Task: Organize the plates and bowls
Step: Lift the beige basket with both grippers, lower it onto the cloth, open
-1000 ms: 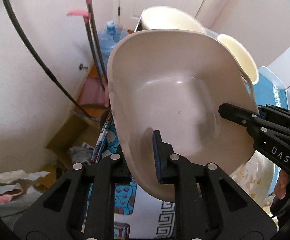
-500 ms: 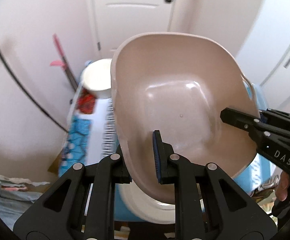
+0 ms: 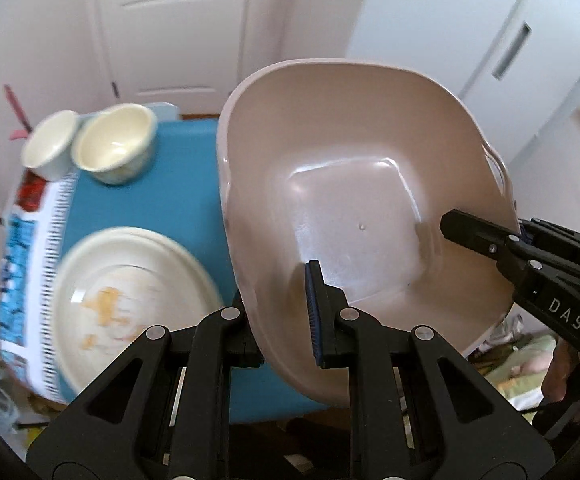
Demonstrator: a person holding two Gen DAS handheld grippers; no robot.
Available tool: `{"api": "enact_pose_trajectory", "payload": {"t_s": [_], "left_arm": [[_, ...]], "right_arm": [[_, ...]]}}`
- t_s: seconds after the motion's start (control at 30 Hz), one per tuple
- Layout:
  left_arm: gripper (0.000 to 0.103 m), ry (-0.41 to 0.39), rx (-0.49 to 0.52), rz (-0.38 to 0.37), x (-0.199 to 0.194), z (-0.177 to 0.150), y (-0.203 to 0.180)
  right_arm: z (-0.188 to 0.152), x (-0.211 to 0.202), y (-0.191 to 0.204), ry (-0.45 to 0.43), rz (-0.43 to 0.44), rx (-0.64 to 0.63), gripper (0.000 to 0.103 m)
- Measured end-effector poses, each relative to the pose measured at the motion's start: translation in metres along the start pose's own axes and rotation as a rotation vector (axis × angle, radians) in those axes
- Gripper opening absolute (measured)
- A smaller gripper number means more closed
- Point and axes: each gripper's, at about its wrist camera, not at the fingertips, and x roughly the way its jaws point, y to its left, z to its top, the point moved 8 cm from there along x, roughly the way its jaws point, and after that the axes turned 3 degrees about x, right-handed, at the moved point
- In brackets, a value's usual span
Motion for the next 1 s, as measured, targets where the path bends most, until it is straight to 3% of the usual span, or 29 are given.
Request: {"api": "enact_pose_trajectory", "payload": {"t_s": [0.17, 0.33, 0.73, 1.0], "left_arm": [[0.014, 0.057, 0.029, -0.037, 0.036, -0.015, -0.046], [0.014, 0.103, 0.04, -0.038, 0.061, -0.024, -0.065], [0.014, 0.188, 0.064, -0.016, 0.105, -0.042, -0.061], [0.014, 0.191, 0.078, -0.012, 0.116, -0.045, -0.055]], "right_arm": [[-0.025, 0.006, -0.049, 0.04, -0.039, 0.062, 0.012], [-0.04, 0.016, -0.08, 0.074, -0.045, 0.096, 0.012], [-0.068, 0.054, -0.098, 0.142, -0.052, 0.112, 0.012], [-0.083, 0.069, -0.103, 0.16, -0.048, 0.142, 0.012]]}}
